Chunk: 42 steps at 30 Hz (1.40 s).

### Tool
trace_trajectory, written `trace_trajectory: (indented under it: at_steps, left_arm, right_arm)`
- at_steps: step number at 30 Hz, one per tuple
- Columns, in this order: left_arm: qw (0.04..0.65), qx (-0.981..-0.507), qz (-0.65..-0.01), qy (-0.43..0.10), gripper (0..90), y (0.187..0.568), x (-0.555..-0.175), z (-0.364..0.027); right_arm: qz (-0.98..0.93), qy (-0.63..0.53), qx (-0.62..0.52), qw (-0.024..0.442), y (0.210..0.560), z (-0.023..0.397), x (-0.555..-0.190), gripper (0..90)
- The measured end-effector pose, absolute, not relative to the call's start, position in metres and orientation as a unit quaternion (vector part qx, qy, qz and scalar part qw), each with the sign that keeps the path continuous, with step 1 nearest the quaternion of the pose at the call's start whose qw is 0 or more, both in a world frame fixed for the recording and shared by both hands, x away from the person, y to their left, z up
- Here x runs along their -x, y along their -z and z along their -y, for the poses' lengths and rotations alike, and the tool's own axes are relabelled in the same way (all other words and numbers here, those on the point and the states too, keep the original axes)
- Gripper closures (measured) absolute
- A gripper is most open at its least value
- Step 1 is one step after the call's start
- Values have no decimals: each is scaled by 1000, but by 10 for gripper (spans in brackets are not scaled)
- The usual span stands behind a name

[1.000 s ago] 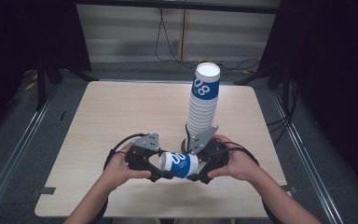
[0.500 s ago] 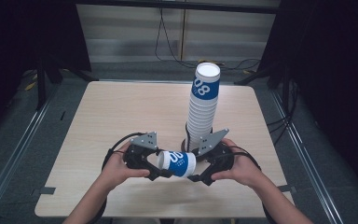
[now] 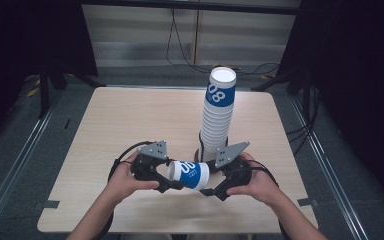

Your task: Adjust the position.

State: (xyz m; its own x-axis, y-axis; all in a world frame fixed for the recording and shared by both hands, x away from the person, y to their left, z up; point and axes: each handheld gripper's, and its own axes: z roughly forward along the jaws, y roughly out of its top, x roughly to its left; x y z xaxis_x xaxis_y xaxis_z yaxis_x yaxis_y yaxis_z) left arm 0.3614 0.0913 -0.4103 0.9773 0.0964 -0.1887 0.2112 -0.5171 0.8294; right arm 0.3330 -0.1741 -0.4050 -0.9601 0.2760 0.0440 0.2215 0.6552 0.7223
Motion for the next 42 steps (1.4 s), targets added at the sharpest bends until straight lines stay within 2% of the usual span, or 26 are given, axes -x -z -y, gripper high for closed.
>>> trace_trajectory:
  at_steps: [42]
  left_arm:
    - [483, -869, -80, 65, 287, 412, -358, -87]
  right_arm:
    - [-891, -430, -143, 30, 415, 173, -332, 127]
